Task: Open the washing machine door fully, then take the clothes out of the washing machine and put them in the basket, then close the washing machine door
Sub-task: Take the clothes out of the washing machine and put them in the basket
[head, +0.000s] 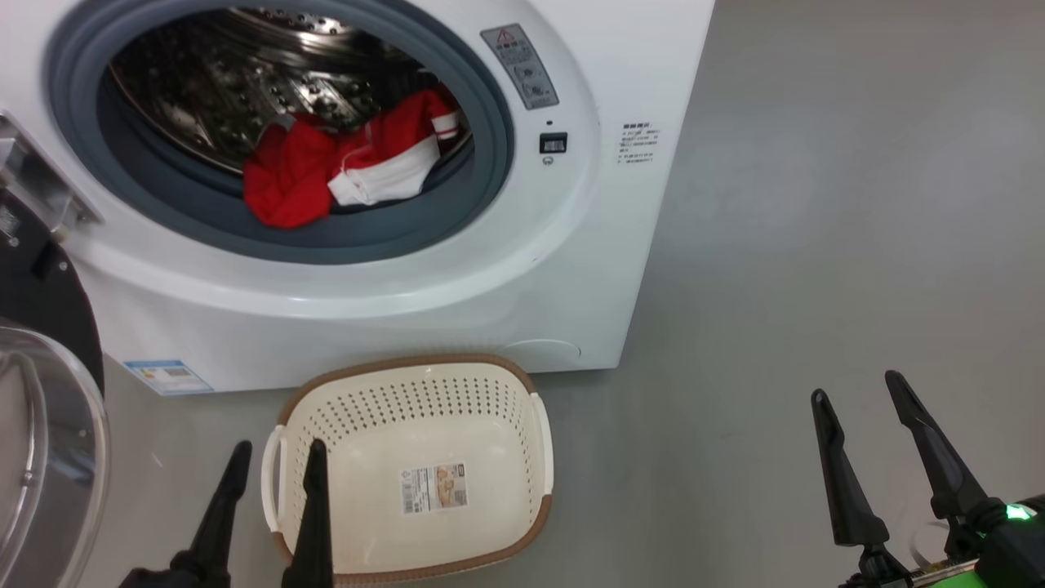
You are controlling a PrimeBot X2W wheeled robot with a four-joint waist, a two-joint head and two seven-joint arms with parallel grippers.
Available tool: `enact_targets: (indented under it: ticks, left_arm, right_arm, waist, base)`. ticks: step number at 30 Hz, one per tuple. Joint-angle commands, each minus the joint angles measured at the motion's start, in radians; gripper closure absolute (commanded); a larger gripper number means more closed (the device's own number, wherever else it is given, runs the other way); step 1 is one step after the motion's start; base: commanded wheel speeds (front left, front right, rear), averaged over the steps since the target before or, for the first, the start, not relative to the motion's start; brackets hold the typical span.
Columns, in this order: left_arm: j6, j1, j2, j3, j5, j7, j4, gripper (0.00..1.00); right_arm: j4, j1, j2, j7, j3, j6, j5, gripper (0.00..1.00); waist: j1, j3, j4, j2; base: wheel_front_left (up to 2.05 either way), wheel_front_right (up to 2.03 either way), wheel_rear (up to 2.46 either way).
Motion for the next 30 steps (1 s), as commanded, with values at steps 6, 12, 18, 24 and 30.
enact_targets:
  ticks: [6, 12, 18, 24, 30]
  left_arm:
    - [0.009, -0.111, 0.008, 0.046, 0.012, -0.010, 0.003, 0.00]
    - [-0.001, -0.226, 0.012, 0.059, 0.010, 0.000, 0.039, 0.00]
    - [-0.017, -0.341, 0.018, 0.071, 0.001, 0.011, 0.091, 0.00]
    - [-0.031, -0.426, 0.025, 0.090, -0.018, 0.020, 0.139, 0.00]
    - [-0.046, -0.534, 0.041, 0.095, -0.022, 0.043, 0.218, 0.00]
  right_arm:
    - [-0.019, -0.063, -0.017, -0.017, 0.033, 0.005, -0.004, 0.00]
    - [-0.006, -0.093, -0.017, -0.029, 0.039, 0.005, 0.002, 0.00]
    - [0.014, -0.127, -0.017, -0.042, 0.046, 0.005, 0.010, 0.00]
    - [0.031, -0.145, -0.017, -0.052, 0.046, 0.005, 0.019, 0.00]
    - [0.044, -0.164, -0.017, -0.061, 0.051, 0.005, 0.027, 0.00]
  waist:
    - [0.0000, 0.067, -0.011, -0.0001]
    - [0.0000, 0.125, -0.026, -0.0001]
    - [0.0000, 0.177, -0.049, -0.0001]
    - [0.0000, 0.213, -0.077, -0.0001]
    - [0.0000, 0.248, -0.099, -0.0001]
  base:
    - [0.00, 0.00, 0.00]
    - [0.00, 0.00, 0.00]
    - [0.00, 0.00, 0.00]
    - [0.00, 0.00, 0.00]
    - [0.00, 0.00, 0.00]
